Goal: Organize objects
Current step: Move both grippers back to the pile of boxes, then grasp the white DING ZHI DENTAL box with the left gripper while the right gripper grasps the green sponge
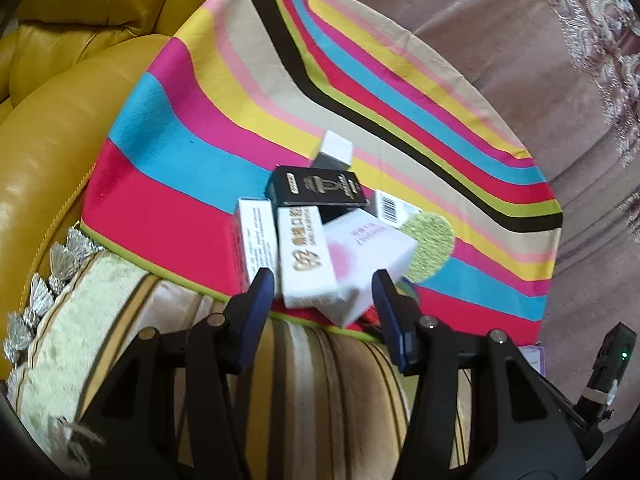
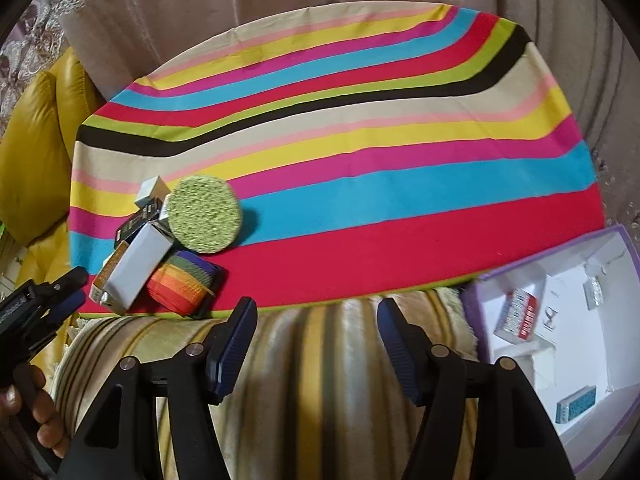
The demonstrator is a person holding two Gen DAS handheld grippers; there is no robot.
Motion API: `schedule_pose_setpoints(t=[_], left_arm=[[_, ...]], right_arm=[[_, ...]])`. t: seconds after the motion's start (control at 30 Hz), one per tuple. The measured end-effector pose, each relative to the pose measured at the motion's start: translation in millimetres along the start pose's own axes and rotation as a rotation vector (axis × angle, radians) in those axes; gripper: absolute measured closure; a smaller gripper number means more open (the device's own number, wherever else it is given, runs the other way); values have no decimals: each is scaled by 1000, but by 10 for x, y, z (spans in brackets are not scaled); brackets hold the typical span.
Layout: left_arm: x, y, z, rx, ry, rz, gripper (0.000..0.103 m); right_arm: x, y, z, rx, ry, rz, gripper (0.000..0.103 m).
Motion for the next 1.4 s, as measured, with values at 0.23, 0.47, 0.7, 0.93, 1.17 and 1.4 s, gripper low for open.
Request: schedule_pose_setpoints(t=[0.23,0.47,0.7,0.93,1.17,1.4], left_arm=[[64,-147,-78,25,13,-29,48],[65,-249,-78,15,7,-59,56],[44,-307,-31,-11,-2,-68,68],[37,-305,-19,-22,-17,-61,68],[30,-287,-9,-36,-22,-53,68],[24,-283,-12,-46,-22,-46,68]], right_arm=[[110,-174,-285,36,40,-15,37],[199,-373,-495,72,51,-41,29],[366,-514,-694,183,-8,-47,19],[469,-687,-882,310,-110,-58,14],[547,-838,-947,258,-129,-42,9],[565,-981,-967,221,-129,-50,8]])
Point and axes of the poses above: each gripper's, at about its wrist camera, not at the fingertips, and y roughly against the way its jaws point, z to its right, x to its top, the point moved 6 cm from there along -y, roughly the way its jaws point, and after that the axes turned 7 degrees about -y, right-handed, at the moved point
